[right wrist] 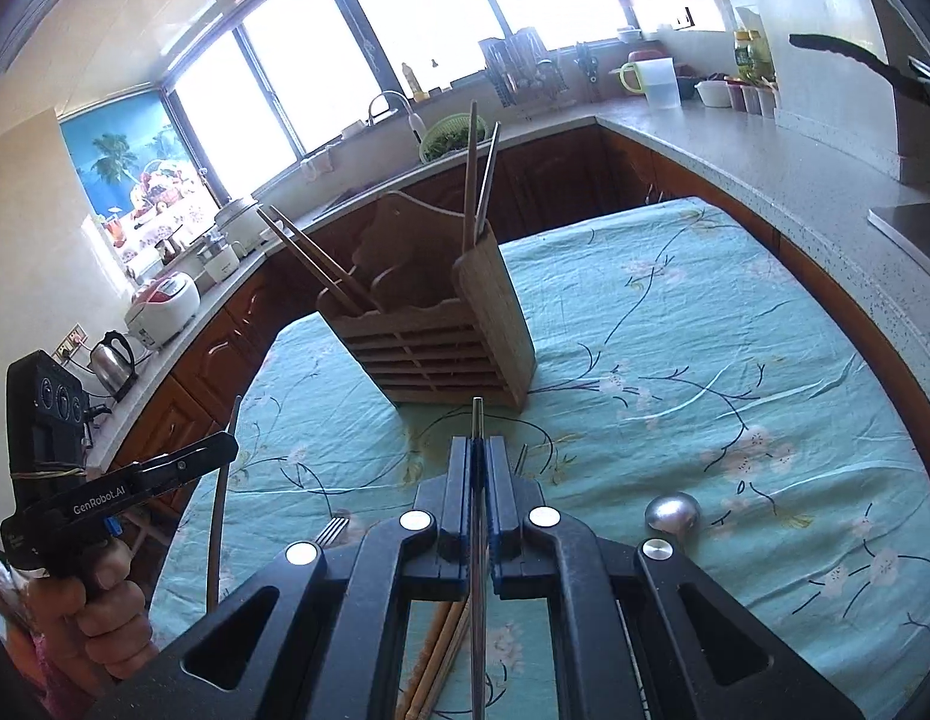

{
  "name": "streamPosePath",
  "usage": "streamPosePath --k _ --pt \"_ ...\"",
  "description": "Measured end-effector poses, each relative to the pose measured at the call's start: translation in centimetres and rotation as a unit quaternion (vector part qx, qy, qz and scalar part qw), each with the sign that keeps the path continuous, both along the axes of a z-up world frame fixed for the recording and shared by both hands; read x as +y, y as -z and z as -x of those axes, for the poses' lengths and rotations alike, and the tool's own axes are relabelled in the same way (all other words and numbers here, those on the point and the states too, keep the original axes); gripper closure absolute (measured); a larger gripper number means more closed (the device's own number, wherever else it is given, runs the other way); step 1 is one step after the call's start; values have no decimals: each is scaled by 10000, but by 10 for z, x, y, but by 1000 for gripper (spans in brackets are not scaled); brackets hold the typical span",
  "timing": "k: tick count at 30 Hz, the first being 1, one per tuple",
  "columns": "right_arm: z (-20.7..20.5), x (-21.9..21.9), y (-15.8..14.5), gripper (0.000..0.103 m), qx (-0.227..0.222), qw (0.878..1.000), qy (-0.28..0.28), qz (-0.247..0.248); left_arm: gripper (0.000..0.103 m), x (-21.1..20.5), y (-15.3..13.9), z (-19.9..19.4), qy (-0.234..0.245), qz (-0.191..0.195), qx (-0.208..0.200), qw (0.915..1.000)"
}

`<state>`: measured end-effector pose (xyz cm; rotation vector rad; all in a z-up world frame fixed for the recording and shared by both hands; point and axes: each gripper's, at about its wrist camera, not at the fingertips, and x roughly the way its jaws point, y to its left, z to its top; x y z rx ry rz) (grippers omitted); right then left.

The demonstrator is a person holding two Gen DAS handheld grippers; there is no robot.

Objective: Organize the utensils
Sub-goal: 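Lift both held chopsticks up over the wooden holder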

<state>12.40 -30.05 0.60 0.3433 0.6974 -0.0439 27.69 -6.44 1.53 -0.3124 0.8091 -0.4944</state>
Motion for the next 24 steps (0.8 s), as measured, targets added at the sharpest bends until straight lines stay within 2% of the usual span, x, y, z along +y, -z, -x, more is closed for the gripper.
streamPosePath --k 2,10,24 --pt "6 2 -11 99 -119 9999 -4 28 100 15 -13 11 -1 33 -69 10000" --pt "20 7 -46 99 -514 9986 -38 154 100 30 -31 32 -21 105 -237 9997" --pt "14 8 -69 99 -816 9963 -91 260 100 34 -53 37 -100 144 -569 9982"
